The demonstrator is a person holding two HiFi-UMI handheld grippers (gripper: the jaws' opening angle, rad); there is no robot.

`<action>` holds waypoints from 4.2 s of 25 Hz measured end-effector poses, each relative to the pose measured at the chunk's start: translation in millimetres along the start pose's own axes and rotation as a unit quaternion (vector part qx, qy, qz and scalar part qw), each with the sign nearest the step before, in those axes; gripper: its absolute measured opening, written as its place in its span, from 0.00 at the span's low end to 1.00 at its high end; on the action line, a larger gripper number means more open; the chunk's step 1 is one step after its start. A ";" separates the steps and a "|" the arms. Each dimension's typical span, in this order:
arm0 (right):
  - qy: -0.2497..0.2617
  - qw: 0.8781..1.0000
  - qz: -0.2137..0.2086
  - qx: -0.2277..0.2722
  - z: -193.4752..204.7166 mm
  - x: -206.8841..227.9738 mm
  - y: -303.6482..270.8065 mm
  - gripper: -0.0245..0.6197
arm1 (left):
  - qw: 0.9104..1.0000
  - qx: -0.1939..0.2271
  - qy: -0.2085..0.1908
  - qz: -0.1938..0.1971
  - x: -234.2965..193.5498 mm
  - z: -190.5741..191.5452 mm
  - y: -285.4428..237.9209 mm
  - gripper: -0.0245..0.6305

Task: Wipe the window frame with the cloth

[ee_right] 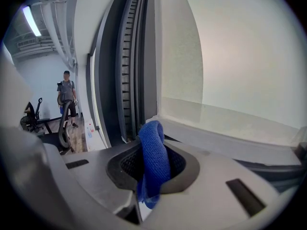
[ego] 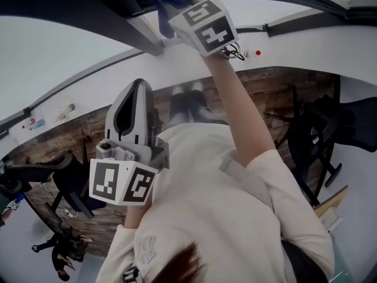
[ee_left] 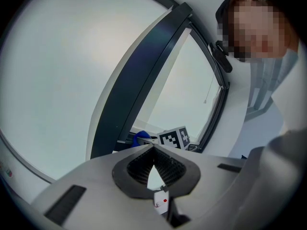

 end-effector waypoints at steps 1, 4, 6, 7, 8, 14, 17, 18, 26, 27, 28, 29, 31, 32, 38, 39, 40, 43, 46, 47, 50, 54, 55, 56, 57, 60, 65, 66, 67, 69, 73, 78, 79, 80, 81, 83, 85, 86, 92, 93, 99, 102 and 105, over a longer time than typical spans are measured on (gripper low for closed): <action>0.002 1.000 0.001 0.001 -0.2 -0.2 0.1 0.11 | 1.000 0.000 0.000 0.001 0.1 -0.1 -1.1 0.04; 0.006 1.000 0.002 0.007 -0.7 0.4 1.5 0.11 | 1.000 0.004 -0.002 0.003 1.5 -0.8 -4.2 0.04; 0.007 1.000 0.004 0.012 -0.3 0.6 2.9 0.11 | 1.000 0.003 -0.003 0.005 2.8 -0.4 -7.4 0.05; 0.007 1.000 0.005 0.014 0.4 0.5 3.6 0.11 | 1.000 0.002 -0.005 0.006 3.7 -0.2 -9.6 0.05; 0.006 1.000 0.006 0.016 1.6 0.4 4.2 0.11 | 1.000 0.000 -0.007 0.007 4.9 -0.3 -12.1 0.05; -0.013 0.999 0.012 0.043 12.1 5.9 9.6 0.11 | 0.999 0.000 -0.023 0.029 18.5 -5.8 -25.7 0.05; -0.030 0.997 0.014 0.063 18.7 9.8 11.1 0.11 | 0.999 -0.001 -0.031 0.037 21.7 -6.7 -30.8 0.05; -0.036 0.997 0.014 0.068 20.4 10.9 11.6 0.11 | 0.999 -0.001 -0.033 0.038 22.3 -7.0 -32.3 0.04; -0.042 0.996 0.019 0.072 27.6 19.4 17.6 0.11 | 0.996 -0.013 -0.063 0.067 35.4 -5.1 -41.1 0.04; -0.042 0.996 0.021 0.071 28.1 20.7 18.2 0.11 | 0.995 -0.015 -0.065 0.072 37.1 -4.2 -42.1 0.04; -0.042 0.996 0.023 0.071 28.6 22.2 18.8 0.11 | 0.995 -0.017 -0.068 0.076 38.8 -3.7 -43.1 0.05; -0.043 0.996 0.024 0.070 29.4 23.7 19.5 0.11 | 0.994 -0.018 -0.070 0.081 40.3 -3.7 -43.9 0.04; -0.045 0.996 0.027 0.069 31.6 27.1 21.6 0.11 | 0.993 -0.016 -0.073 0.086 42.2 -4.8 -44.9 0.05; -0.045 0.996 0.029 0.068 32.7 29.0 22.7 0.11 | 0.993 -0.014 -0.074 0.086 42.2 -5.9 -45.1 0.04; -0.059 0.995 0.043 0.071 39.6 41.3 31.7 0.11 | 0.994 -0.008 -0.074 0.081 40.7 -7.8 -42.7 0.05; -0.061 0.995 0.045 0.070 40.4 43.1 32.9 0.11 | 0.994 -0.008 -0.073 0.080 40.7 -7.4 -42.3 0.05; -0.063 0.995 0.046 0.070 41.5 44.3 34.1 0.11 | 0.994 -0.008 -0.072 0.079 40.8 -7.1 -41.5 0.04; -0.070 0.994 0.049 0.065 47.0 46.2 39.0 0.11 | 0.995 -0.008 -0.070 0.076 42.4 -8.2 -37.9 0.04; -0.073 0.994 0.056 0.064 50.2 57.2 42.1 0.11 | 0.994 0.001 -0.072 0.076 43.7 -13.4 -40.9 0.05; -0.074 0.993 0.060 0.065 49.9 62.3 43.1 0.11 | 0.994 0.004 -0.073 0.076 43.9 -14.8 -42.8 0.05; -0.080 0.992 0.070 0.066 51.2 68.5 47.0 0.11 | 0.995 0.003 -0.069 0.073 43.4 -12.8 -42.8 0.04; -0.085 0.992 0.071 0.066 53.6 69.5 49.7 0.11 | 0.995 -0.004 -0.066 0.074 45.6 -9.2 -44.2 0.05; -0.085 0.992 0.070 0.066 53.8 69.8 49.7 0.11 | 0.995 -0.005 -0.065 0.075 46.1 -8.9 -45.4 0.05; -0.084 0.992 0.069 0.066 54.2 69.8 49.5 0.11 | 0.995 -0.006 -0.065 0.076 46.5 -8.4 -46.4 0.05; -0.084 0.992 0.068 0.067 54.6 69.8 49.5 0.11 | 0.995 -0.007 -0.064 0.076 46.8 -8.1 -47.2 0.05; -0.078 0.992 0.067 0.068 53.0 71.4 49.5 0.11 | 0.995 -0.005 -0.065 0.076 46.7 -8.7 -50.1 0.05; -0.076 0.993 0.065 0.069 55.5 69.5 50.4 0.11 | 0.995 -0.013 -0.062 0.076 46.3 -2.3 -52.8 0.04; -0.076 0.993 0.066 0.066 56.7 69.3 50.8 0.11 | 0.995 -0.014 -0.062 0.076 46.6 -2.4 -53.6 0.05; -0.075 0.993 0.065 0.064 57.2 69.3 51.2 0.11 | 0.995 -0.014 -0.061 0.077 47.1 -3.3 -54.5 0.05; -0.072 0.994 0.062 0.060 56.2 69.0 51.9 0.11 | 0.995 -0.013 -0.061 0.078 47.7 -5.6 -56.4 0.05; -0.060 0.995 0.063 0.057 53.7 69.6 52.4 0.11 | 0.994 -0.011 -0.066 0.082 48.4 -8.7 -60.6 0.05; -0.063 0.994 0.069 0.057 59.6 78.4 54.7 0.11 | 0.994 -0.013 -0.070 0.086 52.7 -10.2 -66.8 0.04; -0.065 0.994 0.071 0.057 60.4 80.6 56.2 0.11 | 0.994 -0.014 -0.070 0.086 53.6 -10.6 -67.8 0.05; -0.068 0.993 0.073 0.056 62.0 82.7 57.5 0.11 | 0.994 -0.013 -0.070 0.086 54.7 -10.9 -68.5 0.05; -0.070 0.993 0.074 0.055 63.8 84.6 58.9 0.11 | 0.994 -0.013 -0.071 0.087 55.9 -11.1 -68.8 0.04; -0.074 0.993 0.077 0.053 66.8 88.6 62.5 0.11 | 0.993 -0.012 -0.072 0.088 58.9 -11.4 -69.3 0.04; -0.077 0.992 0.082 0.054 69.2 93.6 65.7 0.11 | 0.993 -0.010 -0.074 0.089 61.0 -11.8 -70.2 0.05; -0.079 0.992 0.084 0.054 70.1 96.0 66.4 0.11 | 0.993 -0.009 -0.075 0.090 61.6 -11.8 -70.7 0.05; -0.086 0.991 0.090 0.057 76.8 107.9 74.2 0.11 | 0.994 -0.003 -0.072 0.085 70.4 -7.9 -72.1 0.05; -0.088 0.990 0.093 0.056 78.5 110.4 76.4 0.11 | 0.994 -0.003 -0.072 0.084 72.1 -7.1 -72.3 0.05; -0.097 0.988 0.108 0.059 88.7 129.6 87.9 0.11 | 0.994 0.001 -0.071 0.080 80.5 -1.1 -75.3 0.04; -0.100 0.986 0.115 0.062 91.2 136.6 93.2 0.11 | 0.995 0.003 -0.068 0.077 83.6 2.2 -75.5 0.04; -0.104 0.986 0.119 0.060 96.3 142.2 96.1 0.11 | 0.995 0.005 -0.067 0.076 85.8 3.1 -75.0 0.04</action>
Point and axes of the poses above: the fingertips, and each gripper's own axes: y backward along the fingers, x to its right, z out of its underside, the point moved 9 cm from there along y, backward along the fingers, and after that the axes turned 12 degrees about -x, right-handed, at the moved point
